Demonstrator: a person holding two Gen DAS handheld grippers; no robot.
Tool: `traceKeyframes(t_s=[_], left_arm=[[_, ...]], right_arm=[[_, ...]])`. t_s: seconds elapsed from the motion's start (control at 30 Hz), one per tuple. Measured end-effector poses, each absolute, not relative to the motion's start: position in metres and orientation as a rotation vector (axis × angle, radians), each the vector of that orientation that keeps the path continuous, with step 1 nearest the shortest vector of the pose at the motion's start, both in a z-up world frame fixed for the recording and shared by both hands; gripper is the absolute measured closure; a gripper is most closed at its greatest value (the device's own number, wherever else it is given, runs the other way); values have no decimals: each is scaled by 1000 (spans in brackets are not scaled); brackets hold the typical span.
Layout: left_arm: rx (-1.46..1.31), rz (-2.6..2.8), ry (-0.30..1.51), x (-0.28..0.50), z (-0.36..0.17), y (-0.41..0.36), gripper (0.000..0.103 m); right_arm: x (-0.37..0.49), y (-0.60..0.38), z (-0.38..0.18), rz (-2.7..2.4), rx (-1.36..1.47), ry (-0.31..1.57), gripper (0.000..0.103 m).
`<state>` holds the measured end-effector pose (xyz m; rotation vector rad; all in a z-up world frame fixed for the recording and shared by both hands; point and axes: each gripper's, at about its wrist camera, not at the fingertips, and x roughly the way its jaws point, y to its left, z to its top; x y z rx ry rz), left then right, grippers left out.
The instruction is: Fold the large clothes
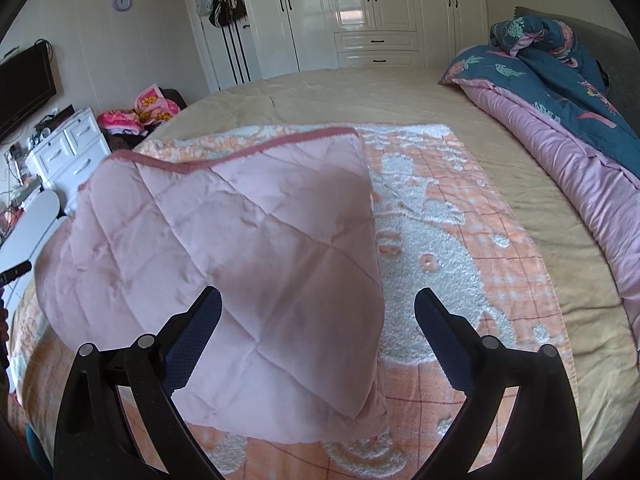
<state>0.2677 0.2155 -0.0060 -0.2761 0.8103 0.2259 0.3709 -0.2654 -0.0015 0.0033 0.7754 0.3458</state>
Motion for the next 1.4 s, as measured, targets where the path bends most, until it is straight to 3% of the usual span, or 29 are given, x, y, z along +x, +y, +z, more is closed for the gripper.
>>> traceKeyframes(t_s=[0.17,0.23,0.27,0.3,0.33,0.37,0.43,0.77,1.4], left_arm=[[-366,187,828,274,-35,220,10],[-371,172,807,276,-37,217,26],[-369,161,801,277,-35,214,48],[-358,158,794,279,-34,210,62],[-328,158,782,282,-29,203,69],[-304,160,771,284,-25,198,78],[-271,170,740,289,-13,192,84],[-260,222,674,342,35,201,88],[-204,321,787,393,-14,207,89]], right_arm=[[378,-267,-20,338,16,786,7],[378,-266,-24,341,10,781,9],[377,-264,-25,338,-4,770,25],[377,-262,-26,358,-13,770,39],[377,-259,-26,375,-16,775,64],[376,-256,-25,363,-36,768,74],[375,-250,-18,362,-44,748,84],[412,-253,34,291,85,619,87],[469,-244,-39,160,90,806,88]])
